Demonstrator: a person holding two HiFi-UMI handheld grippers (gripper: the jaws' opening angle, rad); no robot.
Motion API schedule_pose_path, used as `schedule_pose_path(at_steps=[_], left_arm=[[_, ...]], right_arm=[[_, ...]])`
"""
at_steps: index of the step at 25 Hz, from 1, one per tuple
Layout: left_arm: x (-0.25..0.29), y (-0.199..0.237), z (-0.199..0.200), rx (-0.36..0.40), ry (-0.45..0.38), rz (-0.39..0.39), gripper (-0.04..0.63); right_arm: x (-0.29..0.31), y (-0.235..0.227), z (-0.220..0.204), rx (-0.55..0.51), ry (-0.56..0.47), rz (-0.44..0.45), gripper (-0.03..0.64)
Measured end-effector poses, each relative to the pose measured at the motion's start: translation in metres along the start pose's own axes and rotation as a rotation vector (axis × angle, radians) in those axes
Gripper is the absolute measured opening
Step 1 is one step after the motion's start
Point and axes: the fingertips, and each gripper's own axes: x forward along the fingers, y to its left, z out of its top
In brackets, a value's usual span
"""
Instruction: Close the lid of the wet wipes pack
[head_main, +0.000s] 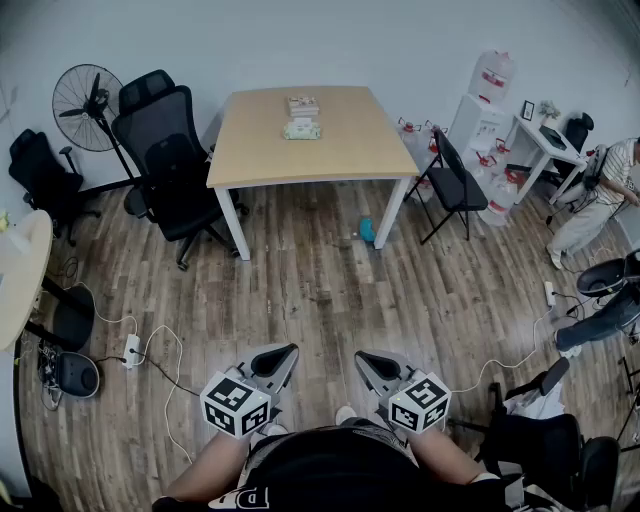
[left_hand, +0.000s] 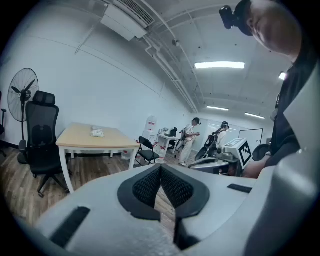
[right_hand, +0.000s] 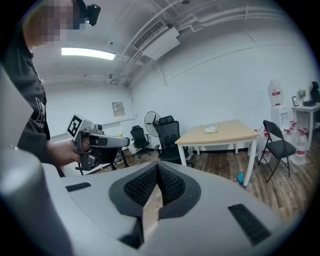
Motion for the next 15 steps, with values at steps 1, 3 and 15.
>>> schedule_pose_path(at_steps=[1, 3, 15], left_arm=[[0.003, 0.000, 0.001, 0.000, 0.002, 0.001, 0.018], [0.009, -0.001, 0.003, 0.001, 0.003, 0.003, 0.018], [0.053, -0.017, 0.009, -0.001, -0.005, 0.035, 0.018]], right_arm=[[-0.001, -0.003, 0.001, -0.003, 0.001, 0.001, 0.002], [-0.003, -0.008, 0.004, -0.009, 0.004, 0.004, 0.002], [-0.018, -0.046, 0.013, -0.049, -0.007, 0.053, 0.003]])
